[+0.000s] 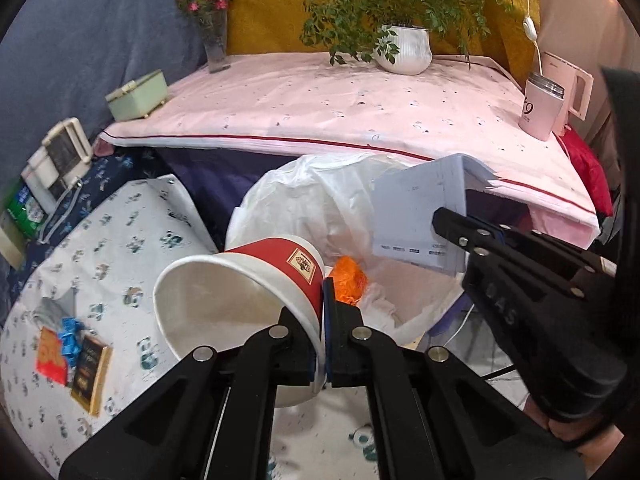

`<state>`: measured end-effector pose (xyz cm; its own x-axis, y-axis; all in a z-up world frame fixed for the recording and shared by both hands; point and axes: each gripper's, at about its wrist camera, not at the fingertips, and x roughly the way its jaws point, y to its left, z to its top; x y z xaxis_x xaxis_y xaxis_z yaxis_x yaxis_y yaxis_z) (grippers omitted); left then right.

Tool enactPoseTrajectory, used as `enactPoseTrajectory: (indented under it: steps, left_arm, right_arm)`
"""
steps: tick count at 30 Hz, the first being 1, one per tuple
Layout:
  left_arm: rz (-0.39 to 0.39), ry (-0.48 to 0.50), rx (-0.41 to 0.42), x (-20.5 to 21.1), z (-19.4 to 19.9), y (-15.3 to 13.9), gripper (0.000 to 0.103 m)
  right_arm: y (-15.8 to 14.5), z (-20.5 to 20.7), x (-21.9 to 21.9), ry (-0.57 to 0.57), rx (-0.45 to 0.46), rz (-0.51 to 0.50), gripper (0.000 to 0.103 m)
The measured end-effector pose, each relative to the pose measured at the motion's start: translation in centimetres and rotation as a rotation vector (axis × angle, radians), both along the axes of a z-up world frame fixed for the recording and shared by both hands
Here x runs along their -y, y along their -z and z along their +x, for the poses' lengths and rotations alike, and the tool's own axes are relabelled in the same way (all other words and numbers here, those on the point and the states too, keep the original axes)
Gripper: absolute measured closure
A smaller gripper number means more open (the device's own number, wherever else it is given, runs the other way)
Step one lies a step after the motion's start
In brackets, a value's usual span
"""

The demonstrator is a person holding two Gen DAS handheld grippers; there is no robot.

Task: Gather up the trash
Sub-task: 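Carry the cup with the left tool into the bin while the right tool drops the receipt there, then move both open tools back over the red envelope and blue plastic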

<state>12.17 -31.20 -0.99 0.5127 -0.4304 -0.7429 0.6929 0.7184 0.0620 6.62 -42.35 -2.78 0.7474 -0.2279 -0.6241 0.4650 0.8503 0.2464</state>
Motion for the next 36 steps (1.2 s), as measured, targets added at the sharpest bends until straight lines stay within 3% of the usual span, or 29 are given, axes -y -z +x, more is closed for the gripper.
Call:
enactPoseTrajectory:
  steps: [4, 7, 9, 11, 16, 26, 36]
  left_arm:
    - [-0.008, 0.003, -0.031, 0.8, 2.0, 0.8, 0.100]
    - [-0.016, 0.010, -0.057, 1.2, 3.3, 1.4, 0.094]
    - [-0.019, 0.009, -0.076, 1.2, 4.1, 1.8, 0.062]
    - [-0.027, -0.011, -0.055, 0.8, 4.5, 1.8, 0.050]
    - [-0.048, -0.044, -0.023, -0.8, 5.2, 1.2, 0.046]
    - [-0.087, -0.192, 0.010, -6.7, 5.6, -0.5, 0.039]
    - [-0.120, -0.424, -0.006, -17.3, 7.3, -1.7, 0.038]
  right_arm:
    - [0.2, 0.7, 0.7, -0.002, -0.008, -0.009, 0.102]
    - [0.5, 1.7, 0.9, -0.024, -0.021, -0.009, 0.101]
    - [0.8, 2.4, 0.7, -0.036, -0.034, -0.016, 0.098]
    - [1.1, 2.8, 0.4, -0.036, -0.041, -0.028, 0.094]
    - [0.8, 2.9, 0.1, -0.021, -0.025, -0.028, 0.076]
    - [-2.0, 2.9, -4.3, -0.075, 0.005, -0.062, 0.066]
    - [-3.5, 5.0, -13.1, -0.218, 0.005, -0.080, 0.063]
